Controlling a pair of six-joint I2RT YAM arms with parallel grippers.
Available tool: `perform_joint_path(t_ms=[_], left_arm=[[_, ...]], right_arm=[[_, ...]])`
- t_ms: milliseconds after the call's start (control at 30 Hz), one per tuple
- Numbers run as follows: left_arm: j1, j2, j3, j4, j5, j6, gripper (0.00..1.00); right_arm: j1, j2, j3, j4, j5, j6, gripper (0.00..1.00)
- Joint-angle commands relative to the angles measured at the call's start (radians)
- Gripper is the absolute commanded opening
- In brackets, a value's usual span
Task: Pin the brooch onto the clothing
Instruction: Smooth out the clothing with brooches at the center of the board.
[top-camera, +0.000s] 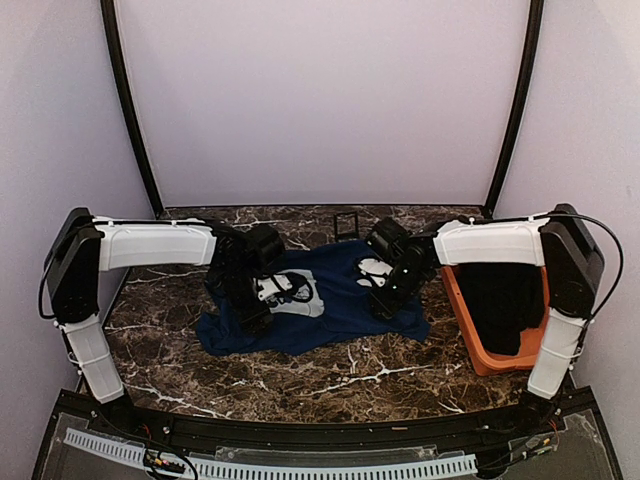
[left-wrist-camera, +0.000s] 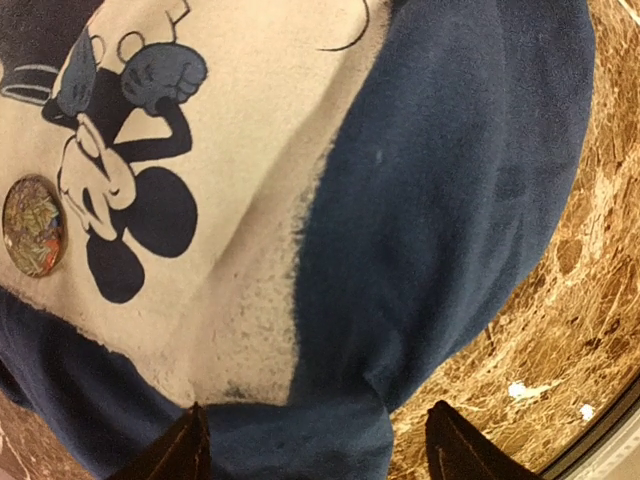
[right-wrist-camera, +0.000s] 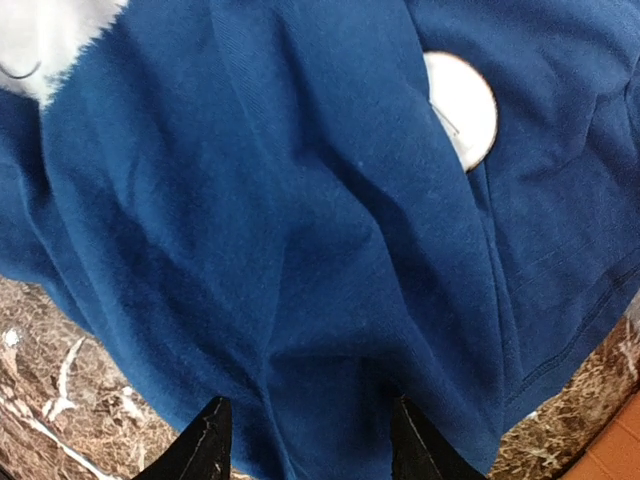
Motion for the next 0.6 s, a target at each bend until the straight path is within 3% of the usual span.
perform_joint_path(t_ms=[0, 67, 233, 333, 567], left_arm=[[-0.003, 0.038, -0.006, -0.038, 0.034, 0.010, 0.64], [-0.003, 0.044, -0.006, -0.041, 0.039, 0.007, 0.55], [-0.002, 0.047, -0.015, -0.044, 0.004, 0.002, 0.31], [-0.002, 0.042, -0.016, -0.057, -0.030, -0.006, 0.05], [-0.002, -0.037, -0.030, -0.109, -0.129, -0.028, 0.01]], right_arm=[[0.007, 0.033, -0.009, -0.007, 0.007, 0.010, 0.49], [0.007, 0.035, -0.011, -0.008, -0.013, 0.007, 0.40], [0.006, 0.040, -0.015, -0.018, -0.017, -0.003, 0.01], [0.006, 0.017, -0.012, -0.029, -0.027, 0.002, 0.00], [0.014, -0.125, -0.017, -0.083, -0.079, -0.010, 0.00]])
